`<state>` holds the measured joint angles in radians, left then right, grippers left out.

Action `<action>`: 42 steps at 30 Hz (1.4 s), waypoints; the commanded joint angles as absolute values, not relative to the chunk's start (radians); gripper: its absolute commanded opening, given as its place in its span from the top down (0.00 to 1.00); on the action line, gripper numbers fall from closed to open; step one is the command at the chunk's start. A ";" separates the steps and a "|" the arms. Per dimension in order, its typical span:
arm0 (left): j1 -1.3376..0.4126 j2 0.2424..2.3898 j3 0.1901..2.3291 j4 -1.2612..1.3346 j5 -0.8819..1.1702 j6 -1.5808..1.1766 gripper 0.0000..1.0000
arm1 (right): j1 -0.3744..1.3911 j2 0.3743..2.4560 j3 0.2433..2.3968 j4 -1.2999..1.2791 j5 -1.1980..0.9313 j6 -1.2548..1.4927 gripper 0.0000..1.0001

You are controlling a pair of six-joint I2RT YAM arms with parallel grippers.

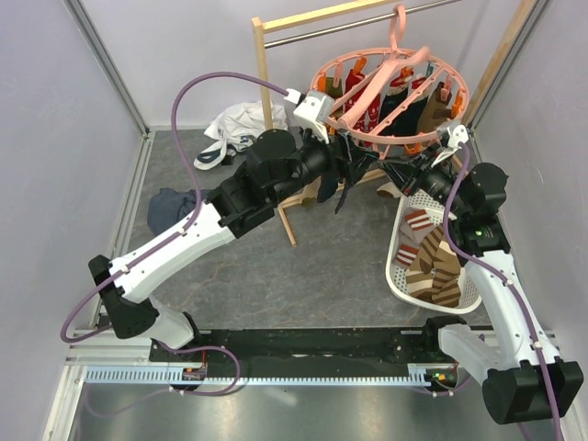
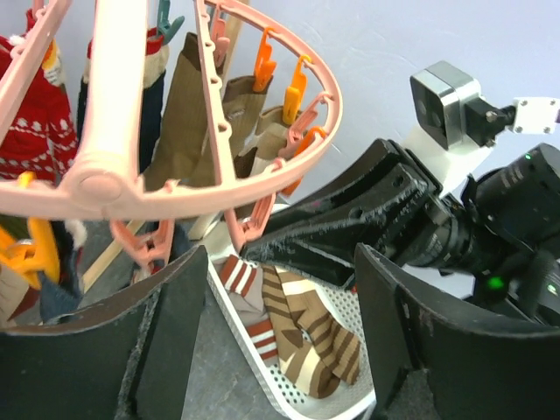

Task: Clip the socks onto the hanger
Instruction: Open the clamp at the hanger.

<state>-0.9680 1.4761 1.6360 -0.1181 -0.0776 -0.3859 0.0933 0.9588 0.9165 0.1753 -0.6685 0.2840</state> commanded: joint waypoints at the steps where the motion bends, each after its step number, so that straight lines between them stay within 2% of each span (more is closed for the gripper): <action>1: -1.003 1.538 1.716 -0.091 -0.161 -0.292 0.29 | 0.112 0.933 0.928 0.158 -0.692 0.259 0.97; 14: -1.035 1.627 1.712 -0.034 -0.293 -0.262 0.38 | 0.140 0.931 0.943 0.094 -0.643 0.204 0.98; 30: -1.055 1.716 1.706 0.090 -0.436 -0.282 0.40 | 0.224 0.908 0.914 0.121 -0.513 0.192 1.00; 38: -1.057 1.747 1.717 0.147 -0.448 -0.276 0.54 | 0.301 0.897 0.905 0.094 -0.439 0.153 1.00; 42: -1.055 1.759 1.720 0.156 -0.456 -0.267 0.67 | 0.307 0.884 0.888 0.092 -0.413 0.152 1.00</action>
<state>-1.0512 1.7283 1.6852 0.0704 -0.4404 -0.2970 0.2726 0.9150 0.9096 0.0937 -0.3717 0.1764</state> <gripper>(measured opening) 0.403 0.179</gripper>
